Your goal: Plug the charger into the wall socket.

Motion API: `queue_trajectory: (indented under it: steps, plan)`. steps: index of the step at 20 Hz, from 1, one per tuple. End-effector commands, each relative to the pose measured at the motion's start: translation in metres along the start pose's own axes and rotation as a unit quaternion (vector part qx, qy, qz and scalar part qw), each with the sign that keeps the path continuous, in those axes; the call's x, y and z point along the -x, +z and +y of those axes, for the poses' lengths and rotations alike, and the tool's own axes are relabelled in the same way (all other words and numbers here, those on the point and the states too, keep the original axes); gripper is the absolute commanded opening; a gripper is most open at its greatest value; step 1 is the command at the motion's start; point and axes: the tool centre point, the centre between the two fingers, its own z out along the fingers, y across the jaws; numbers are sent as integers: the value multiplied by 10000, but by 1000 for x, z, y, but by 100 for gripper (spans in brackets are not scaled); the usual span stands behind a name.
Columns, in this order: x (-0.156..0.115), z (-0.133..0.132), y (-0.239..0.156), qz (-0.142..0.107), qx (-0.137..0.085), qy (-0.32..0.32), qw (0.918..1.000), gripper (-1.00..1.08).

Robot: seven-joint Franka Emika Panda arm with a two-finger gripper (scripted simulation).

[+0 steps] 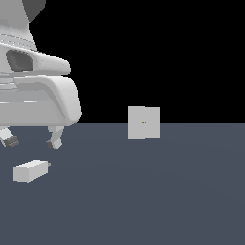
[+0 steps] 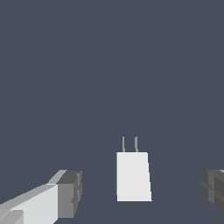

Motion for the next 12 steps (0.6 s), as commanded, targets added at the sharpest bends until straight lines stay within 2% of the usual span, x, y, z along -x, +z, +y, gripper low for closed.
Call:
queue_trajectory:
  steps: [1, 12]
  plan:
    - [0, 0, 0, 0, 0, 0, 10000, 100]
    - [10, 1, 29, 1, 1, 6, 10000, 100]
